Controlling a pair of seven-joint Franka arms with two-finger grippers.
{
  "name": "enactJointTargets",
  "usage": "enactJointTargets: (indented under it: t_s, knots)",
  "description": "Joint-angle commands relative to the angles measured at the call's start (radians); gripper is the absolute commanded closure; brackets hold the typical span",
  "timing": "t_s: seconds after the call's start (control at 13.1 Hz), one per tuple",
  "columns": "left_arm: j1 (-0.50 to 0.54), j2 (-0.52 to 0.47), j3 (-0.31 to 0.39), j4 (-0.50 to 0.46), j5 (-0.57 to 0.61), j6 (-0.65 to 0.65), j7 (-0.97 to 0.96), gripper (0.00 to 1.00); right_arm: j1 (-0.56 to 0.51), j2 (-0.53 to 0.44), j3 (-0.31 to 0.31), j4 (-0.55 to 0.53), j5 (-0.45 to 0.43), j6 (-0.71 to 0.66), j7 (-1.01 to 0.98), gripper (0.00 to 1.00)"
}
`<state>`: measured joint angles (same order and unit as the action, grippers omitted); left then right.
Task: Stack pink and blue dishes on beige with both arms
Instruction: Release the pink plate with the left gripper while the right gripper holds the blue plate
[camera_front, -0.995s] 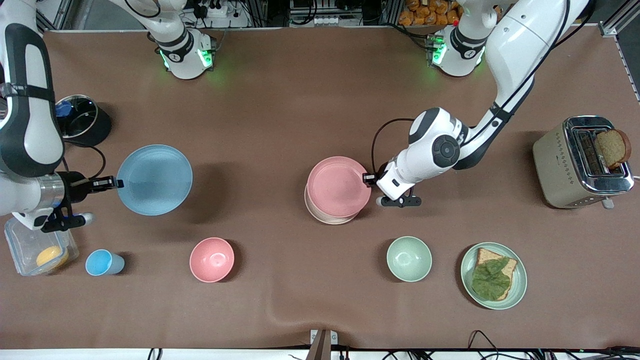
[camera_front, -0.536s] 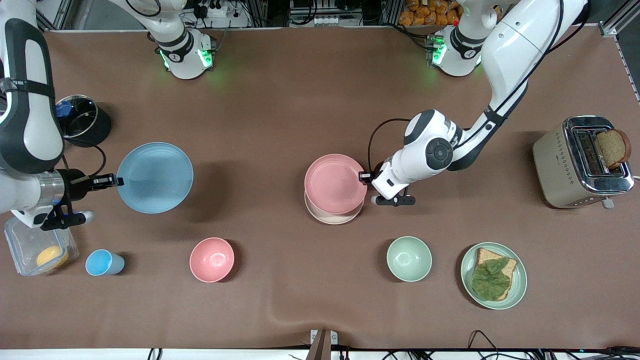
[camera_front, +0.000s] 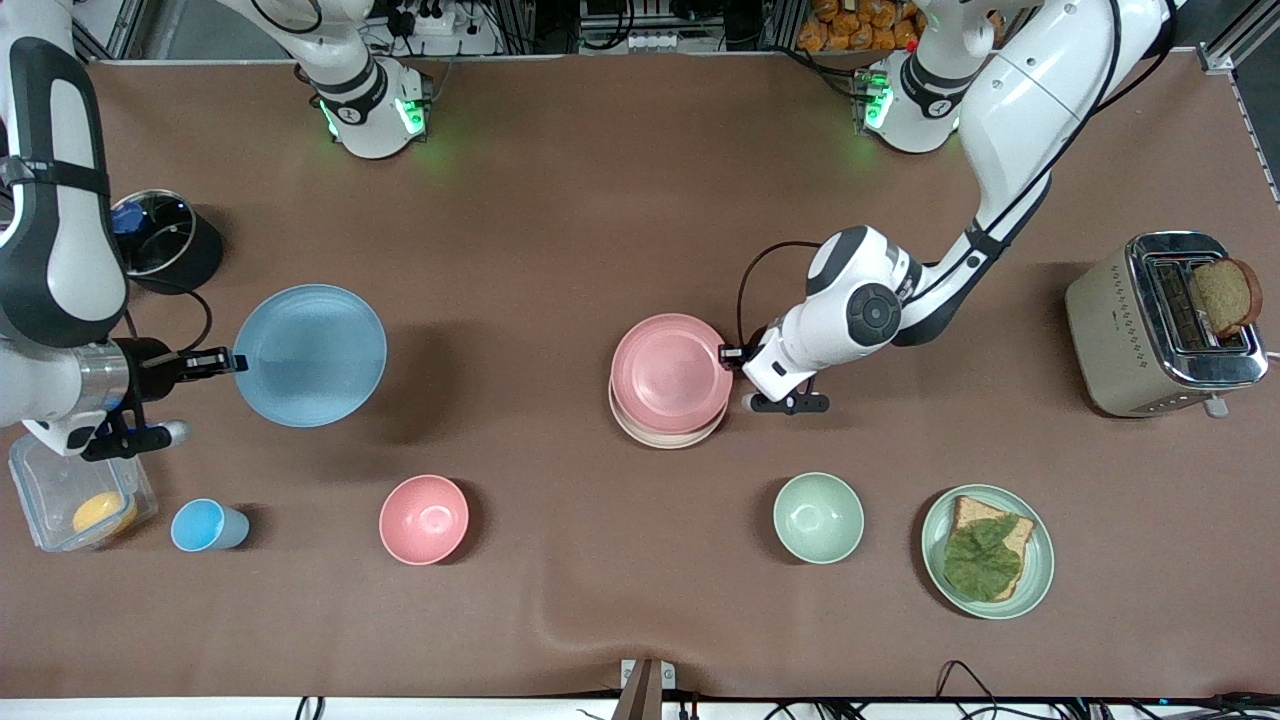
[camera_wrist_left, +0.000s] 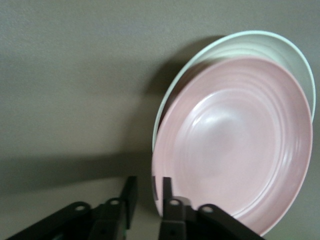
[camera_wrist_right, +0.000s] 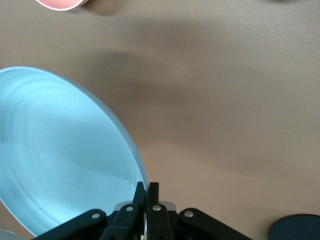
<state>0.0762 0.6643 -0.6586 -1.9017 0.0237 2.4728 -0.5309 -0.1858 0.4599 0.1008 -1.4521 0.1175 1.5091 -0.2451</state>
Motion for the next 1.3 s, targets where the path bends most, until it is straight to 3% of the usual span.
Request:
enactJointTargets:
  t_s: [0.0,0.38,0.54,0.77,0.99,1.22]
  knots:
    - [-0.007,0.001,0.004,0.021,0.022,-0.006,-0.017,0.0,-0.003,-0.009,-0.001,-0.007,0.013,-0.009,0.012,1.0]
    - [0.019,-0.048,0.004,0.047,0.024,-0.067,-0.014,0.0,0.003,-0.012,0.002,-0.005,0.013,-0.009,0.013,1.0]
    - [0.057,-0.061,0.004,0.094,0.024,-0.165,-0.009,0.0,0.029,-0.023,0.005,-0.001,0.013,-0.01,0.061,1.0]
    - [0.128,-0.08,0.004,0.153,0.032,-0.306,0.014,0.0,0.132,-0.033,0.013,0.022,0.019,-0.015,0.121,1.0]
    - [0.204,-0.084,0.004,0.165,0.073,-0.357,0.061,0.0,0.227,-0.024,0.008,0.026,0.068,-0.004,0.165,1.0]
    - [0.301,-0.084,0.004,0.165,0.14,-0.402,0.147,0.0,0.334,0.02,0.007,0.018,0.131,0.115,0.225,1.0]
